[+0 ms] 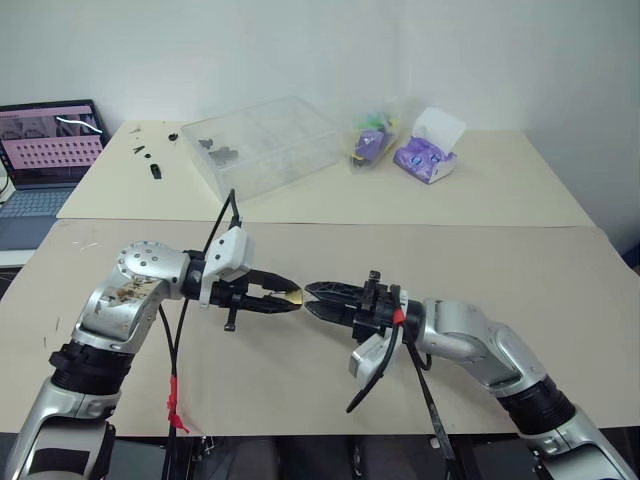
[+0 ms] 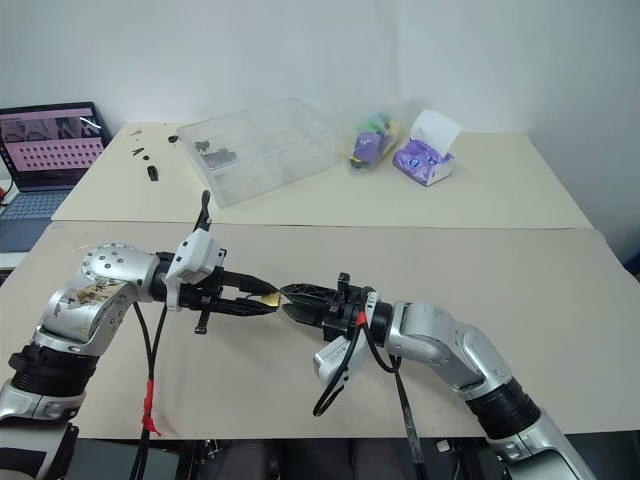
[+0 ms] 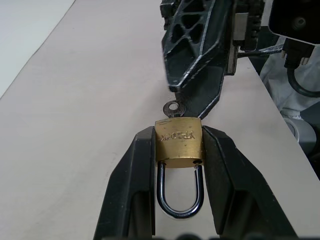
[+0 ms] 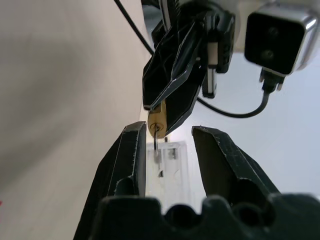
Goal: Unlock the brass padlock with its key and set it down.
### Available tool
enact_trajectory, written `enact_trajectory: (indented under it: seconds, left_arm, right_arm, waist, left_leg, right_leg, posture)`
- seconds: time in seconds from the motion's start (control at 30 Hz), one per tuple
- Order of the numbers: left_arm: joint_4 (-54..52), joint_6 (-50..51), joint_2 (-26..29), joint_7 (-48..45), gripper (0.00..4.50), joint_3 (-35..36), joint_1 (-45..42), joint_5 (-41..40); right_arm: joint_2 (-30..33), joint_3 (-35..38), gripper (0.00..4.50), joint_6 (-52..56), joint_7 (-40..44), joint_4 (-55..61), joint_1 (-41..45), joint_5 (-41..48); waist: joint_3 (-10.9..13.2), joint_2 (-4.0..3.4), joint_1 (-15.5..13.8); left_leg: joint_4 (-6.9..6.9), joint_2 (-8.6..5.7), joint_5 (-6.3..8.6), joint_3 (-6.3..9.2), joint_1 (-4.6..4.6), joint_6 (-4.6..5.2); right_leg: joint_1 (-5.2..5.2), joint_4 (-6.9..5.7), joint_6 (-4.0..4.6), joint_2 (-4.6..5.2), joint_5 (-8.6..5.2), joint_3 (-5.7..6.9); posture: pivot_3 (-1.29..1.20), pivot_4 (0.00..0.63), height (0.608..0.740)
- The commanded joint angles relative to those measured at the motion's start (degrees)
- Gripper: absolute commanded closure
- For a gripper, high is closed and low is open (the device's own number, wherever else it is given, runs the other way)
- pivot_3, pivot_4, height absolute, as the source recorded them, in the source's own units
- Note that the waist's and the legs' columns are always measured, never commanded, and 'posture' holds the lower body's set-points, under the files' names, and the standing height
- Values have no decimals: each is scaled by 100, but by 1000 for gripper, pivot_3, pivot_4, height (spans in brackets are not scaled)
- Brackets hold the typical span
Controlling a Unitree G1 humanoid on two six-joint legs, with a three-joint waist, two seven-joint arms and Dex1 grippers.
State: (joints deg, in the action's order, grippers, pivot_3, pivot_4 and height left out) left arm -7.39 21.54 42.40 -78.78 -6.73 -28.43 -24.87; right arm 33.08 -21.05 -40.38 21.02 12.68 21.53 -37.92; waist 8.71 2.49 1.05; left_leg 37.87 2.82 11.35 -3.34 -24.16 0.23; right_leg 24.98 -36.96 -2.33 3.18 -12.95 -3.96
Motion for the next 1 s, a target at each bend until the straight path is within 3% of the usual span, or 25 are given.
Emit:
enact_trajectory:
  seconds: [0.03, 0.73, 0.83, 0.93, 1.0]
  left_arm:
    - [-203, -44, -1, -23, 3691, 58, -17, -121]
    - [-268, 2, -24, 48, 3691, 48, -31, -127]
    - [-275, 8, -24, 53, 3691, 48, -37, -137]
    - [-253, -4, -27, 58, 3691, 32, -52, -141]
    - [-252, -5, -22, 67, 3691, 26, -56, -150]
  right_arm:
    - [-95, 124, 2608, -128, -210, 195, 120, -165]
    - [-326, 10, 2608, -112, -156, -55, 281, -326]
    - [-338, 14, 3232, -84, -135, -41, 290, -336]
    - [-355, 30, 4229, -61, -126, -43, 297, -358]
    - [-363, 36, 4428, -43, -110, -21, 295, -363]
  waist:
    - [0, 0, -2]
    - [0, 0, 0]
    - [0, 0, 1]
    - [0, 0, 2]
    - [0, 0, 1]
  left_leg:
    - [0, 0, 0, 0, 0, 0]
    - [0, 0, 0, 1, 0, 0]
    - [0, 0, 0, 1, 0, 0]
    - [0, 0, 0, 0, 0, 0]
    - [0, 0, 0, 1, 1, 0]
  right_leg:
    - [0, 0, 1, 0, 1, 0]
    - [-1, 0, 9, 0, 4, 0]
    - [-1, 0, 9, 0, 4, 0]
    - [-1, 0, 9, 0, 4, 0]
    - [-1, 0, 9, 0, 4, 0]
  posture:
    - [0, 150, 740]
    - [0, 150, 740]
    - [0, 150, 740]
    - [0, 150, 740]
    - [0, 150, 740]
